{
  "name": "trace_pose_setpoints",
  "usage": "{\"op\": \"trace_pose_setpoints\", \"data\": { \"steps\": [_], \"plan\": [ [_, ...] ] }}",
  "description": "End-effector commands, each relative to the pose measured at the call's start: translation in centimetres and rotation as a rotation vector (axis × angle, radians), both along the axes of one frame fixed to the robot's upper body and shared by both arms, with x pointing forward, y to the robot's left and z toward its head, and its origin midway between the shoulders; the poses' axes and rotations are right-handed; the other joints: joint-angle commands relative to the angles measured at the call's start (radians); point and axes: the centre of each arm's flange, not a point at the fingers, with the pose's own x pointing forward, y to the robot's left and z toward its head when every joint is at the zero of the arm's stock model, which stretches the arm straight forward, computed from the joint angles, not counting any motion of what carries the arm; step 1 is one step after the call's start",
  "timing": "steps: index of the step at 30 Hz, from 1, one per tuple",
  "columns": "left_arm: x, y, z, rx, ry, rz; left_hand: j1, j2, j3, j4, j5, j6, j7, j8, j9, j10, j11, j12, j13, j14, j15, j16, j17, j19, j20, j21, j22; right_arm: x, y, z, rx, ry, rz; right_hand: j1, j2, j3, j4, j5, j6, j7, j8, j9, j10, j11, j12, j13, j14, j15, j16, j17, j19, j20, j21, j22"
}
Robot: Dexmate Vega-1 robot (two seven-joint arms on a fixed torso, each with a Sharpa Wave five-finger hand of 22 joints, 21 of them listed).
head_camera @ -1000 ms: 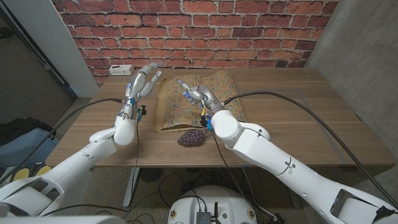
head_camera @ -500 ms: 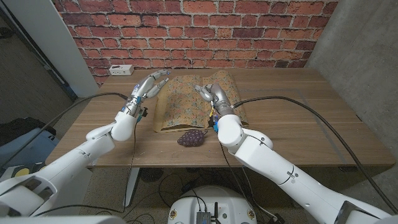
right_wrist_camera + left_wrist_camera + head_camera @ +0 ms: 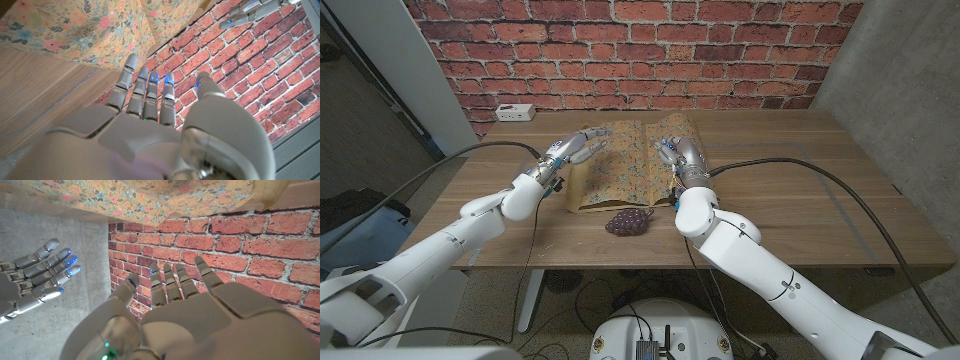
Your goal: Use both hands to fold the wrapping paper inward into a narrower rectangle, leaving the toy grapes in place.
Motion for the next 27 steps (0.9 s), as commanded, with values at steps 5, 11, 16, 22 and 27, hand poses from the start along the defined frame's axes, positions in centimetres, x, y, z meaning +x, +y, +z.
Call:
{"op": "trace_pose_setpoints", "data": {
  "steps": [5,11,16,22,27],
  "plan": [
    [0.7,-2.3,-0.6,0.227,0.103,0.099,-0.018,0.019,-0.009,0.029,-0.001,-0.04,-0.031,-0.009,0.001,-0.009,-0.004,-0.006,-0.006,-0.036,-0.025,-0.001,0.0,-0.031,-0.001,-0.011,-0.001,1.7,-2.0,-0.2,-0.015,0.082,-0.172,0.023,-0.006,0.008,-0.004,0.001,-0.013,-0.003,-0.003,0.002,-0.017,0.0,-0.013,0.001,-0.017,0.002,-0.008,-0.002,-0.01,0.004,-0.008,-0.001],
    [1.6,-2.8,-0.9,0.283,0.159,0.133,-0.051,0.021,-0.02,0.074,0.004,-0.122,-0.063,-0.015,0.0,-0.067,-0.006,-0.02,-0.01,-0.087,-0.018,-0.003,0.004,-0.063,0.011,-0.021,-0.003,2.3,-2.1,0.1,-0.056,0.111,-0.268,0.035,-0.026,0.007,-0.005,-0.006,-0.035,-0.012,-0.005,0.002,-0.036,-0.004,-0.026,-0.001,-0.034,0.008,-0.019,-0.008,-0.025,0.014,-0.02,-0.001],
    [1.9,-3.2,-1.1,0.325,0.164,0.163,-0.065,0.022,-0.025,0.093,0.006,-0.128,-0.067,-0.011,-0.001,-0.063,-0.012,-0.015,-0.011,-0.088,-0.019,0.003,0.006,-0.07,0.013,-0.023,-0.003,3.1,-2.4,0.1,-0.066,0.14,-0.316,0.035,-0.029,0.006,0.002,-0.01,-0.052,-0.016,-0.006,0.001,-0.053,-0.005,-0.035,-0.002,-0.047,0.005,-0.024,-0.008,-0.03,0.016,-0.025,-0.001],
    [2.4,-3.3,-1.4,0.365,0.185,0.206,-0.086,0.022,-0.032,0.122,0.011,-0.144,-0.078,-0.009,-0.002,-0.03,-0.019,-0.001,-0.012,-0.088,-0.023,0.007,0.006,-0.084,0.026,-0.026,-0.003,3.9,-2.5,-0.1,-0.082,0.15,-0.374,0.034,-0.018,0.008,0.01,-0.012,-0.055,-0.018,-0.003,0.001,-0.049,-0.006,-0.035,-0.002,-0.047,0.001,-0.022,-0.006,-0.032,0.014,-0.029,-0.001],
    [2.8,-3.4,-1.5,0.386,0.214,0.229,-0.105,0.014,-0.04,0.138,0.014,-0.143,-0.073,-0.003,-0.003,0.01,-0.005,0.014,-0.013,-0.074,-0.024,0.012,0.005,-0.085,0.024,-0.024,-0.004,4.4,-2.6,0.0,-0.083,0.16,-0.398,0.037,-0.012,0.011,0.012,-0.012,-0.051,-0.017,0.0,0.001,-0.043,-0.009,-0.035,-0.003,-0.046,-0.001,-0.021,-0.005,-0.031,0.012,-0.031,-0.001]
  ]
}}
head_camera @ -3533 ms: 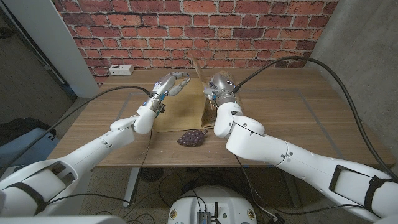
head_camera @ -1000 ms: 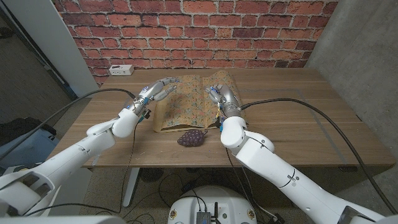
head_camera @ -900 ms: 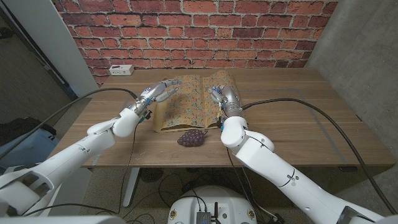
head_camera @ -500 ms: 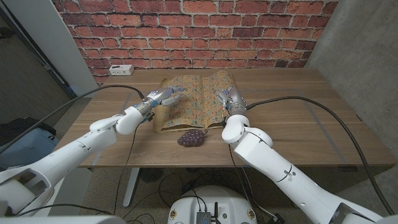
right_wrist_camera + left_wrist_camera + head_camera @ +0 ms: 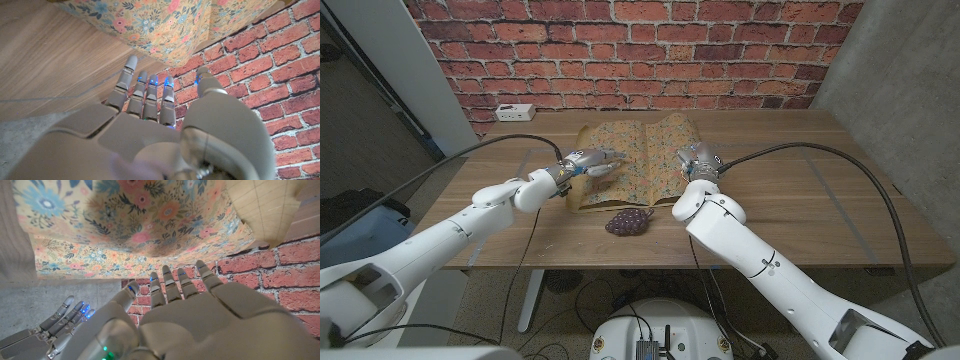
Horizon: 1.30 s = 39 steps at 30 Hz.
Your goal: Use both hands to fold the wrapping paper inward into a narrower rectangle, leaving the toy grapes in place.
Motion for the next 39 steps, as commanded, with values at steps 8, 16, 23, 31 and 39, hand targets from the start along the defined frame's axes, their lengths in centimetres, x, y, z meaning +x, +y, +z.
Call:
{"op": "trace_pose_setpoints", "data": {
  "steps": [8,16,23,31,39],
  "plan": [
    [1.5,-0.5,-0.6,0.099,0.099,0.11,-0.034,0.032,-0.012,0.022,0.011,0.003,0.009,0.012,-0.001,0.045,0.016,0.016,0.0,0.03,-0.025,0.014,0.001,-0.006,-0.028,0.002,0.0,2.1,-0.6,0.3,-0.026,0.06,-0.11,0.002,0.009,0.0,0.012,-0.003,0.0,0.0,0.001,0.001,0.003,-0.006,-0.005,0.001,0.002,-0.004,0.002,0.004,-0.001,-0.005,-0.007,-0.001],
    [1.5,-0.7,-0.7,0.109,0.085,0.103,-0.072,0.025,-0.03,0.029,0.019,0.003,0.024,0.016,-0.003,0.135,0.032,0.042,0.001,0.082,-0.028,0.019,-0.001,0.01,-0.033,0.01,-0.003,3.0,-0.9,0.3,-0.017,0.109,-0.128,-0.011,0.003,-0.007,0.019,-0.007,-0.016,-0.003,-0.001,0.0,-0.004,-0.006,-0.01,0.001,0.003,-0.004,0.002,0.003,0.001,-0.004,-0.01,-0.001],
    [0.6,-1.0,-0.4,0.102,0.049,0.068,-0.083,0.028,-0.032,0.023,0.025,0.025,0.048,0.023,-0.004,0.226,0.057,0.068,0.004,0.119,-0.024,0.019,-0.002,0.022,-0.025,0.014,-0.005,4.3,-1.0,0.0,0.0,0.208,-0.111,-0.044,-0.005,-0.023,0.037,-0.014,-0.062,0.001,-0.01,0.0,-0.004,0.003,-0.014,0.0,0.011,0.002,0.003,0.003,-0.006,0.0,-0.02,-0.001],
    [0.5,-0.9,-0.4,0.095,0.055,0.054,-0.085,0.027,-0.032,0.022,0.026,0.027,0.047,0.022,-0.004,0.232,0.059,0.066,0.005,0.126,-0.022,0.016,-0.002,0.023,-0.019,0.014,-0.006,5.0,0.2,-0.1,-0.09,0.209,-0.238,0.05,0.016,0.017,-0.011,-0.002,-0.064,-0.01,0.009,-0.003,0.037,-0.02,-0.004,0.001,0.069,-0.048,0.027,0.002,0.055,-0.029,-0.012,0.001],
    [0.5,-0.6,-0.5,0.085,0.06,0.047,-0.089,0.022,-0.036,0.023,0.026,0.027,0.045,0.021,-0.004,0.233,0.058,0.064,0.006,0.129,-0.025,0.015,-0.002,0.027,-0.02,0.015,-0.006,5.8,0.9,-0.6,-0.174,0.185,-0.337,0.124,-0.019,0.026,-0.016,0.005,-0.055,-0.02,0.013,-0.003,0.023,-0.033,-0.01,0.004,0.021,-0.058,0.003,-0.006,0.033,-0.039,-0.029,0.001]
  ]
}}
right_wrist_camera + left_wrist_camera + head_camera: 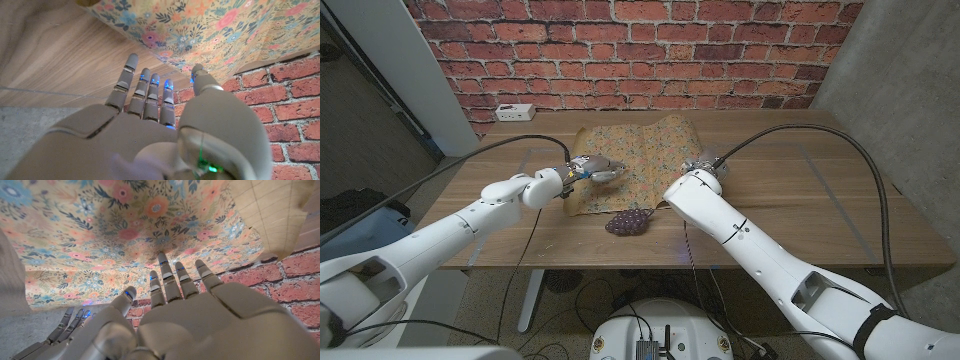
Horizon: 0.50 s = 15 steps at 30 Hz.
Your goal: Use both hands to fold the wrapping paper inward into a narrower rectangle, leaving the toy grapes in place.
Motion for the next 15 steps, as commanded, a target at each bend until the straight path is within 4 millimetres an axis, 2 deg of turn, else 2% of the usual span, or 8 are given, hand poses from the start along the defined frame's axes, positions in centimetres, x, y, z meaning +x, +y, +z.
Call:
{"op": "trace_pose_setpoints", "data": {
  "steps": [1,6,11,14,15],
  "plan": [
    [-0.1,0.4,0.0,-0.013,0.001,-0.013,-0.012,0.051,-0.006,0.002,0.005,0.004,-0.001,0.001,0.001,0.005,0.002,-0.003,0.001,0.01,-0.02,0.005,0.001,0.011,0.001,0.009,0.003,1.2,1.0,-0.5,-0.141,0.002,-0.144,0.027,-0.013,-0.003,0.002,0.009,0.001,-0.005,0.008,0.001,-0.015,-0.007,-0.001,0.004,-0.031,0.0,-0.014,0.0,-0.014,-0.003,-0.011,0.001],
    [0.0,0.5,0.0,-0.017,0.0,-0.017,-0.014,0.049,-0.008,0.002,0.005,0.004,-0.001,0.001,0.001,0.008,0.001,-0.003,0.001,0.012,-0.023,0.005,0.001,0.012,0.001,0.01,0.003,1.9,1.3,-0.8,-0.201,0.042,-0.216,0.035,-0.029,-0.01,0.007,0.012,0.001,-0.007,0.008,0.002,-0.026,-0.016,-0.005,0.006,-0.061,-0.001,-0.028,-0.002,-0.044,-0.005,-0.027,0.0],
    [0.0,0.7,0.0,-0.022,-0.001,-0.016,-0.016,0.047,-0.01,0.003,0.005,0.002,0.001,0.0,0.001,0.011,0.0,-0.004,0.001,0.013,-0.023,0.004,0.001,0.015,-0.002,0.01,0.003,2.6,1.2,-1.2,-0.229,0.082,-0.264,0.032,-0.043,-0.019,0.012,0.013,0.002,-0.007,0.008,0.002,-0.035,-0.015,-0.007,0.007,-0.07,-0.003,-0.033,-0.004,-0.051,-0.001,-0.033,0.0],
    [0.0,0.8,0.0,-0.022,0.001,-0.014,-0.017,0.047,-0.011,0.003,0.005,0.001,0.001,0.0,0.001,0.009,0.001,-0.005,0.001,0.014,-0.024,0.003,0.001,0.016,-0.002,0.011,0.003,2.8,1.3,-1.3,-0.249,0.097,-0.298,0.016,-0.067,-0.035,0.022,0.016,-0.017,-0.003,0.001,0.003,-0.047,-0.016,-0.011,0.009,-0.073,-0.003,-0.038,-0.007,-0.055,0.002,-0.039,0.0],
    [0.0,0.9,0.0,-0.021,0.001,-0.013,-0.017,0.046,-0.012,0.003,0.006,0.001,0.001,0.0,0.001,0.007,-0.002,-0.006,0.001,0.014,-0.024,0.003,0.001,0.016,-0.003,0.011,0.003,2.8,1.4,-1.3,-0.25,0.1,-0.304,-0.001,-0.08,-0.049,0.032,0.023,-0.042,-0.004,-0.006,0.003,-0.069,-0.018,-0.018,0.011,-0.077,-0.005,-0.042,-0.007,-0.062,0.004,-0.046,0.0]
  ]
}}
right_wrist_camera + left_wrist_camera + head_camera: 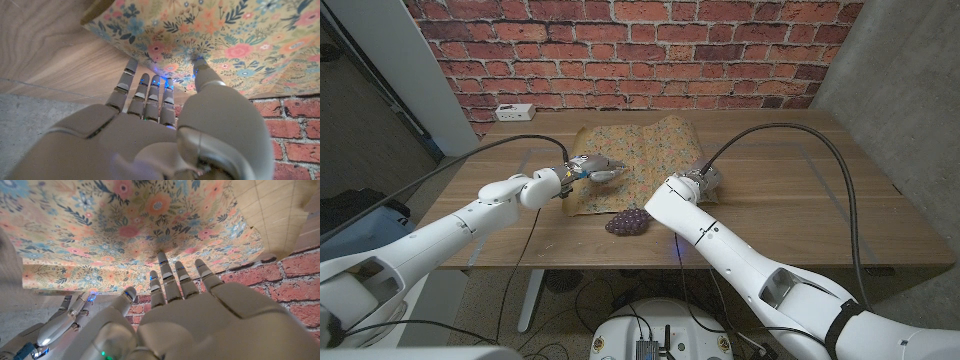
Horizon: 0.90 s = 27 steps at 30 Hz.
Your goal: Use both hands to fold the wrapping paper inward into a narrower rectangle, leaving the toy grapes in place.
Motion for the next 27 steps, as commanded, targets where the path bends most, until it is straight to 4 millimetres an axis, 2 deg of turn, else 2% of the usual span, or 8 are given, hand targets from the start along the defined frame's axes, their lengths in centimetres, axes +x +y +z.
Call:
{"op": "trace_pose_setpoints", "data": {
  "steps": [1,6,9,11,17,19,21,27],
  "plan": [
    [0.1,0.4,0.0,-0.006,0.002,0.001,-0.013,0.049,-0.008,-0.001,0.006,0.001,0.001,-0.001,0.001,0.003,-0.005,-0.003,0.002,0.009,-0.029,0.003,0.001,0.009,-0.003,0.003,0.003,0.3,-0.5,1.4,-0.17,-0.021,-0.208,-0.031,-0.047,-0.032,0.019,0.019,-0.059,0.002,-0.012,0.003,-0.048,0.003,-0.014,0.007,-0.018,-0.002,-0.013,-0.002,-0.017,0.007,-0.016,0.0],
    [0.2,0.4,0.0,-0.004,0.006,-0.001,-0.014,0.049,-0.009,-0.001,0.006,-0.001,0.001,-0.001,0.001,0.004,-0.005,-0.004,0.002,0.009,-0.03,0.002,0.001,0.01,-0.004,0.003,0.003,0.4,-0.5,1.4,-0.171,-0.023,-0.245,-0.082,-0.081,-0.088,0.047,0.079,-0.326,0.005,-0.026,0.003,-0.26,0.039,-0.075,0.016,-0.11,0.023,-0.053,0.012,-0.071,0.02,-0.074,0.001],
    [0.4,0.4,-0.1,0.0,0.009,0.002,-0.015,0.048,-0.009,-0.001,0.006,-0.003,0.001,-0.002,0.0,0.004,-0.005,-0.004,0.002,0.008,-0.03,0.001,0.001,0.01,-0.004,0.003,0.003,0.3,-0.7,1.4,-0.154,-0.044,-0.246,-0.09,-0.078,-0.095,0.053,0.088,-0.349,0.006,-0.019,0.003,-0.3,0.041,-0.083,0.017,-0.143,0.035,-0.065,0.017,-0.083,0.024,-0.086,0.001],
    [0.4,0.4,0.0,-0.004,0.012,0.0,-0.015,0.048,-0.01,-0.001,0.006,-0.004,0.0,-0.003,0.0,0.004,-0.004,-0.004,0.002,0.009,-0.03,0.001,0.001,0.01,-0.004,0.003,0.003,0.2,-0.8,1.4,-0.139,-0.061,-0.233,-0.094,-0.068,-0.094,0.057,0.094,-0.322,0.006,-0.002,0.002,-0.277,0.036,-0.068,0.017,-0.141,0.036,-0.063,0.02,-0.077,0.025,-0.089,0.001],
    [0.5,0.4,0.2,-0.007,0.001,-0.001,-0.016,0.047,-0.011,-0.002,0.007,-0.01,-0.001,-0.005,0.0,0.004,-0.008,-0.007,0.002,0.008,-0.029,0.0,0.001,0.011,-0.005,0.002,0.003,0.6,-1.2,1.7,-0.108,0.004,-0.243,-0.117,-0.072,-0.108,0.067,0.097,-0.288,0.006,0.011,0.001,-0.222,0.041,-0.041,0.017,-0.123,0.044,-0.057,0.02,-0.074,0.033,-0.098,0.001],
    [0.6,0.4,0.3,-0.006,0.002,-0.004,-0.016,0.047,-0.012,-0.002,0.007,-0.012,-0.001,-0.005,0.0,0.004,-0.008,-0.007,0.002,0.008,-0.029,-0.001,0.001,0.011,-0.004,0.002,0.003,0.9,-1.2,1.8,-0.103,0.04,-0.258,-0.124,-0.071,-0.116,0.069,0.101,-0.248,0.009,0.023,0.0,-0.154,0.038,-0.012,0.018,-0.075,0.034,-0.04,0.02,-0.062,0.032,-0.104,0.001],
    [0.6,0.4,0.3,-0.006,0.003,-0.005,-0.016,0.047,-0.012,-0.002,0.007,-0.013,-0.001,-0.006,0.0,0.003,-0.01,-0.008,0.002,0.008,-0.03,-0.001,0.001,0.011,-0.004,0.002,0.003,1.0,-1.3,1.8,-0.104,0.065,-0.263,-0.11,-0.072,-0.119,0.058,0.109,-0.21,0.008,0.03,0.0,-0.1,0.027,0.012,0.019,-0.01,0.01,-0.016,0.021,-0.039,0.028,-0.105,0.002],
    [0.8,0.4,0.3,-0.005,0.006,-0.004,-0.016,0.046,-0.013,-0.003,0.008,-0.019,-0.002,-0.007,0.0,0.001,-0.008,-0.011,0.002,0.009,-0.032,-0.001,0.001,0.011,-0.003,0.002,0.002,1.9,-1.4,1.6,-0.099,0.191,-0.253,-0.12,-0.085,-0.136,0.06,0.112,-0.191,0.01,0.029,0.0,-0.085,0.012,0.022,0.021,0.025,-0.013,-0.001,0.028,-0.042,0.019,-0.114,0.003]
  ]
}}
